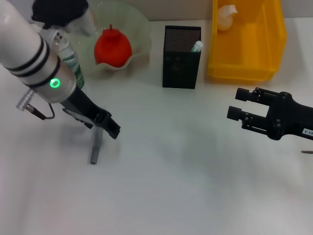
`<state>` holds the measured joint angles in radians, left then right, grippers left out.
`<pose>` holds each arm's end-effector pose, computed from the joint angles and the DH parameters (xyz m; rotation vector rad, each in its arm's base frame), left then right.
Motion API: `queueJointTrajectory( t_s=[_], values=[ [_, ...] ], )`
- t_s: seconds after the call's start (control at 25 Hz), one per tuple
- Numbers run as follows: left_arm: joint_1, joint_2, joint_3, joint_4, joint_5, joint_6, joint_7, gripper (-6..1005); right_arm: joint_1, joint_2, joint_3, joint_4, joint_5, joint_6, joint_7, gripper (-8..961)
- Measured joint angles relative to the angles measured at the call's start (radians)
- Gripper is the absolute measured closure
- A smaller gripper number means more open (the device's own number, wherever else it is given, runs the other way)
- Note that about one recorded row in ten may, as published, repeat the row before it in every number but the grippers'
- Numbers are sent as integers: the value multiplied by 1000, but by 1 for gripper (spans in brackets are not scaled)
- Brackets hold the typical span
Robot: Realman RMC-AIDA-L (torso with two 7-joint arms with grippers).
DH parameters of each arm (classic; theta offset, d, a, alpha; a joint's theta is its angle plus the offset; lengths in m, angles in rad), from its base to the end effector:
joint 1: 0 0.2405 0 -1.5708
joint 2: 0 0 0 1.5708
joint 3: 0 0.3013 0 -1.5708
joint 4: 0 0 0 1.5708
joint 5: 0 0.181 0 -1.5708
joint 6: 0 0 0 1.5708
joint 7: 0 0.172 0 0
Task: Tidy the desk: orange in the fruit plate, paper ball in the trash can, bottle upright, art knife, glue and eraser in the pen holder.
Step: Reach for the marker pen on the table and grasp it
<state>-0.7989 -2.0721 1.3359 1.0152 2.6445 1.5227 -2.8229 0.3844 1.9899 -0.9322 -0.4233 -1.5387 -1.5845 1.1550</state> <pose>-0.2332 0.3801 -0.0672 -2.4087 -1.3348 0.5854 0.2947 0.2976 -0.0309 -2.5643 0.6342 0.9879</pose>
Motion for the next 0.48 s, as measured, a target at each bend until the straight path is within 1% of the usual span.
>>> queueJointTrajectory(
  t_s=[0.16, 0.2, 0.48],
  values=[
    [-13, -1, 16, -32, 12, -31, -3, 260, 0, 0, 4, 0, -6, -4, -2, 314],
    [-21, -3, 24, -56, 19, -53, -5, 260, 0, 0, 4, 0, -6, -4, -2, 314],
    [-27, -3, 49, -92, 35, -98, -12, 306, 1, 0, 4, 0, -8, -6, -3, 314]
  ],
)
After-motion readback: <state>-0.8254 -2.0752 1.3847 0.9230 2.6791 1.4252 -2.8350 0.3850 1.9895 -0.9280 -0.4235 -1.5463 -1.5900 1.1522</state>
